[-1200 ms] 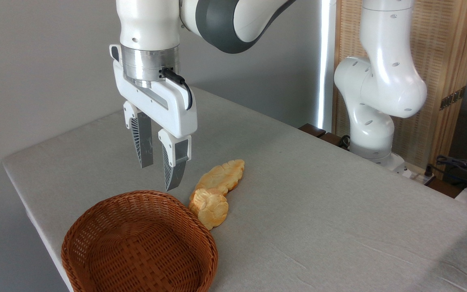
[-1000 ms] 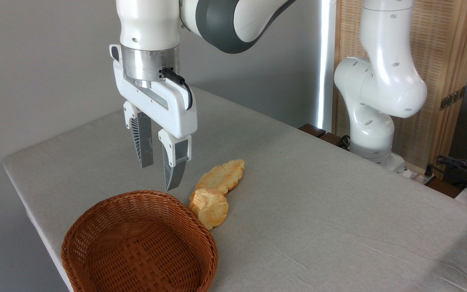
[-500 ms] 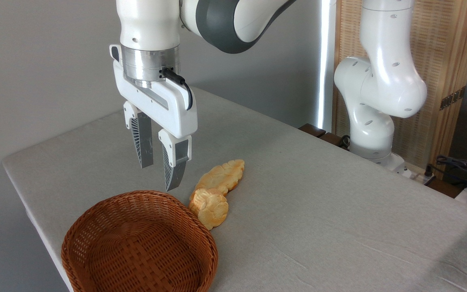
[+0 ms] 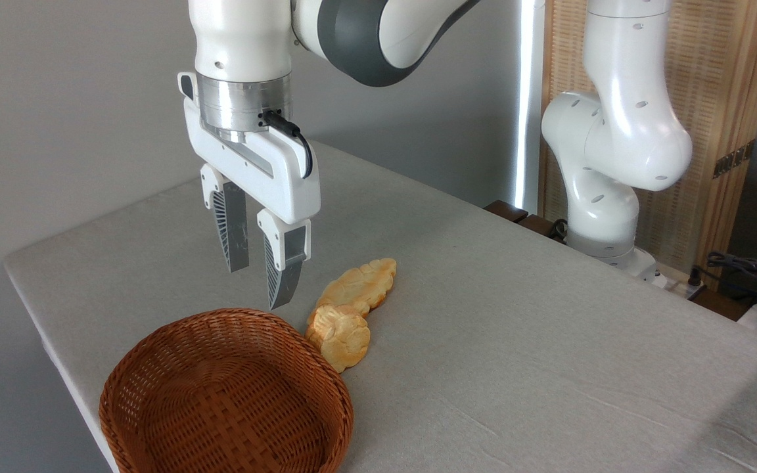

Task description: Put bread into the basket

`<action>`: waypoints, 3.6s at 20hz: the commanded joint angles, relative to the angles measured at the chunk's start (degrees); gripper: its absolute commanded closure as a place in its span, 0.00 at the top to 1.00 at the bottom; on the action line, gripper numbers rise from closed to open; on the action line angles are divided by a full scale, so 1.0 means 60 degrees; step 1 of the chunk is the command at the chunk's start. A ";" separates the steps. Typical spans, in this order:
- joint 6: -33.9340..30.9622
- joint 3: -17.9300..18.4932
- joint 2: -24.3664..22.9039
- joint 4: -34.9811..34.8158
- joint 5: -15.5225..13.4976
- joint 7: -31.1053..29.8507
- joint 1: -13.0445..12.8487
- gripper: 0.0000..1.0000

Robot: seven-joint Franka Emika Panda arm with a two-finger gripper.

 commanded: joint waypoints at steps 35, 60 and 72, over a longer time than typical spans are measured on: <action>0.0521 0.0272 -0.0369 -0.2678 0.0264 0.1759 -0.0128 0.37; -0.1238 0.0345 -0.0779 -0.0775 0.0059 0.1862 -0.0025 0.37; 0.2042 0.0330 0.0494 -0.0568 -0.0439 0.1467 -0.0040 0.39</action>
